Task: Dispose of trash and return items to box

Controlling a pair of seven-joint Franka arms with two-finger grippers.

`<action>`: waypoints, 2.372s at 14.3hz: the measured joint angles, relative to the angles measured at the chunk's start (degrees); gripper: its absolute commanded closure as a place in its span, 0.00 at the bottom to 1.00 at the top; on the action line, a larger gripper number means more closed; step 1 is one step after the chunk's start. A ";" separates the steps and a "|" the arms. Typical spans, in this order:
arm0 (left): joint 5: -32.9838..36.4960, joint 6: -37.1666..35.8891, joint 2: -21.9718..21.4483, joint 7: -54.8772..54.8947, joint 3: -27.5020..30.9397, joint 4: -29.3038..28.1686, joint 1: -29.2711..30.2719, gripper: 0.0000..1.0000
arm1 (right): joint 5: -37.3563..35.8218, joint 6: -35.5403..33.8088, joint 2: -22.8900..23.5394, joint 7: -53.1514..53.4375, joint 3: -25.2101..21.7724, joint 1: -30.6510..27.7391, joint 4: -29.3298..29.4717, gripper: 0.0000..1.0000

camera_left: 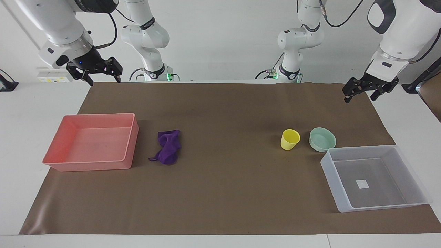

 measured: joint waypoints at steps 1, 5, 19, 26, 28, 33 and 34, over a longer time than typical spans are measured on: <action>0.00 0.01 -0.01 0.02 0.00 -0.01 0.00 0.00 | 0.00 0.15 0.00 0.00 0.00 -0.02 0.00 0.00; 0.00 1.16 -0.35 0.04 0.00 -1.12 0.01 0.00 | 0.00 0.61 0.00 0.00 0.04 0.09 0.00 0.00; 0.00 46.43 -2.36 -4.11 0.31 -43.43 4.73 0.00 | 1.37 37.13 13.58 9.14 0.41 13.57 -15.05 0.01; -0.01 53.23 2.81 -7.37 0.32 -44.86 4.89 1.00 | 1.38 52.25 19.64 10.10 0.40 16.56 -23.14 0.63; -0.01 53.67 2.88 -8.03 0.32 -45.01 4.89 1.00 | 1.38 53.58 20.15 10.11 0.37 16.64 -24.71 0.86; -0.01 51.12 1.60 -9.30 0.21 -44.47 4.65 1.00 | 1.38 52.96 19.64 10.13 0.11 16.40 -24.11 1.00; -0.01 48.04 0.50 -9.30 0.13 -44.00 4.59 1.00 | 1.38 51.38 19.13 10.13 -0.04 16.33 -23.11 1.00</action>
